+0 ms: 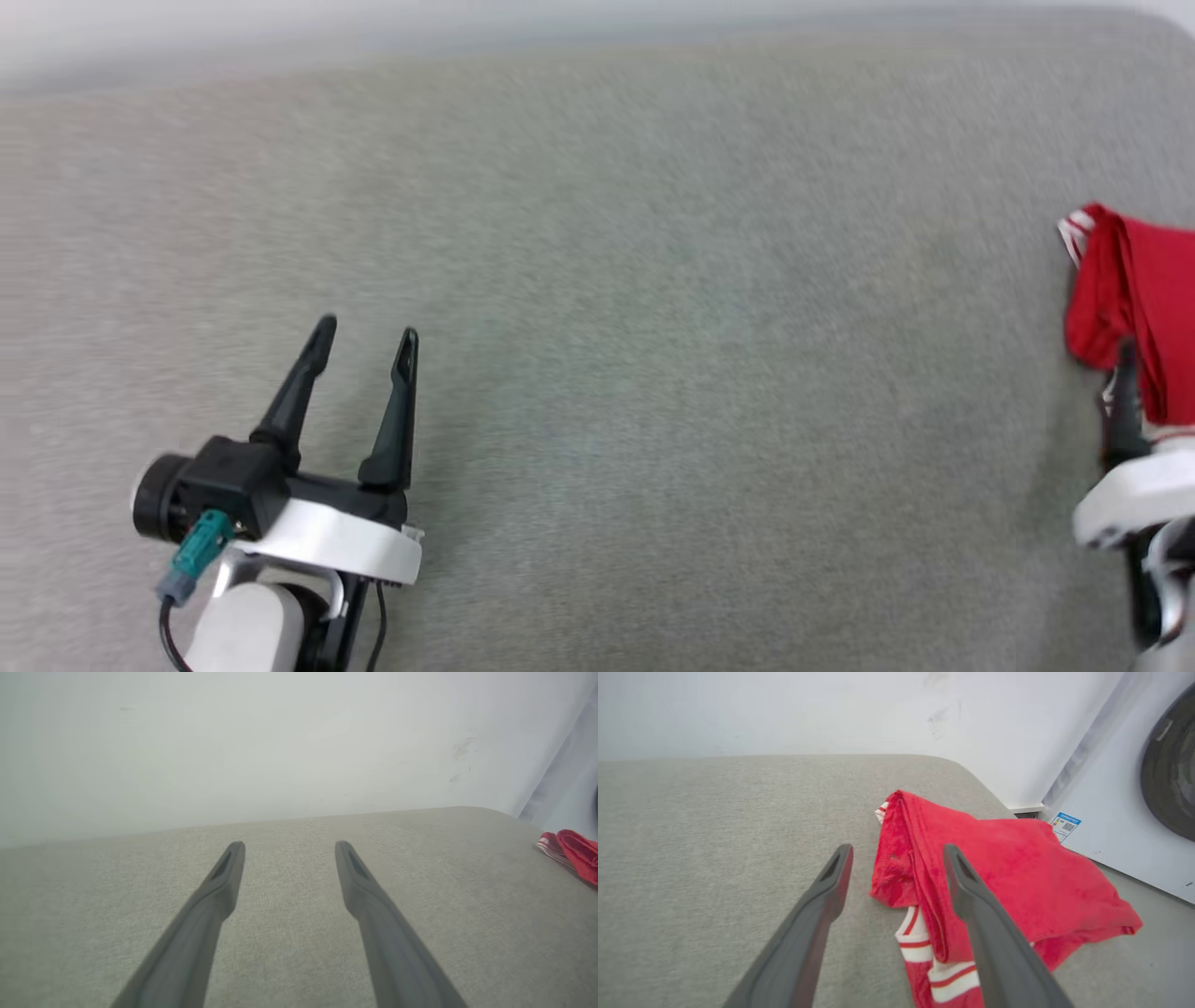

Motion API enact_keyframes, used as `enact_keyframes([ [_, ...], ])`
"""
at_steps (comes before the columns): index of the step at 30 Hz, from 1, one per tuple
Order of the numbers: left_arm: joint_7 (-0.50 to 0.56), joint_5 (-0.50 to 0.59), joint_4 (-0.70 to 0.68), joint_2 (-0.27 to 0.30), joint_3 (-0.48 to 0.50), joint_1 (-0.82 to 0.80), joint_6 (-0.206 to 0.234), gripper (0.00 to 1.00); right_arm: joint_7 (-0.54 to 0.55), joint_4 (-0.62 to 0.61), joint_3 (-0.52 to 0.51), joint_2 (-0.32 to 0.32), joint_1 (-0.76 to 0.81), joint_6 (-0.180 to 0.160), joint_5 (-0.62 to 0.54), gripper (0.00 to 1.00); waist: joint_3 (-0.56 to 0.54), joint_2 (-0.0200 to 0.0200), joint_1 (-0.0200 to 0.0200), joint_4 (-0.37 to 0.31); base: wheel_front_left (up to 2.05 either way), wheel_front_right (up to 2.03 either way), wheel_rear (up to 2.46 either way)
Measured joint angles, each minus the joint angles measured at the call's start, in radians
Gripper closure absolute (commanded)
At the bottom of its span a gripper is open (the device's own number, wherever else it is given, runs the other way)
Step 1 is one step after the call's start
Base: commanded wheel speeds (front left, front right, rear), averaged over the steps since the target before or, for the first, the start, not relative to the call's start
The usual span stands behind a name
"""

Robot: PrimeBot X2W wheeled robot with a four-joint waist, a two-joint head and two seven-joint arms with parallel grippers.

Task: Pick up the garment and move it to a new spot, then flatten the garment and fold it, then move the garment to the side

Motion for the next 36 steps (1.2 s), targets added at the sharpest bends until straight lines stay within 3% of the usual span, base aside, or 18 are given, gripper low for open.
enact_keyframes([
  [9, 0.0, 0.0, 0.046, -0.025, 0.029, 0.055, 0.013, 0.0, 0.016, -0.159, 0.191, 0.01, 0.194, 0.0, 0.169, 0.0, -0.105, 0.0, 0.0001, 0.082, 0.0, 0.0, 0.0],
  [17, 0.0, 0.003, 0.065, -0.032, 0.071, 0.136, 0.02, 0.0, 0.046, -0.281, 0.322, 0.01, 0.29, 0.0, 0.217, 0.0, -0.193, 0.0, 0.0001, 0.11, 0.0, 0.0, 0.0],
  [36, -0.001, 0.037, 0.081, -0.06, 0.092, 0.229, 0.026, 0.0, 0.109, -0.398, 0.353, 0.01, 0.406, 0.0, 0.218, 0.0, -0.305, 0.0, 0.0002, 0.104, 0.0, 0.0, 0.0],
])
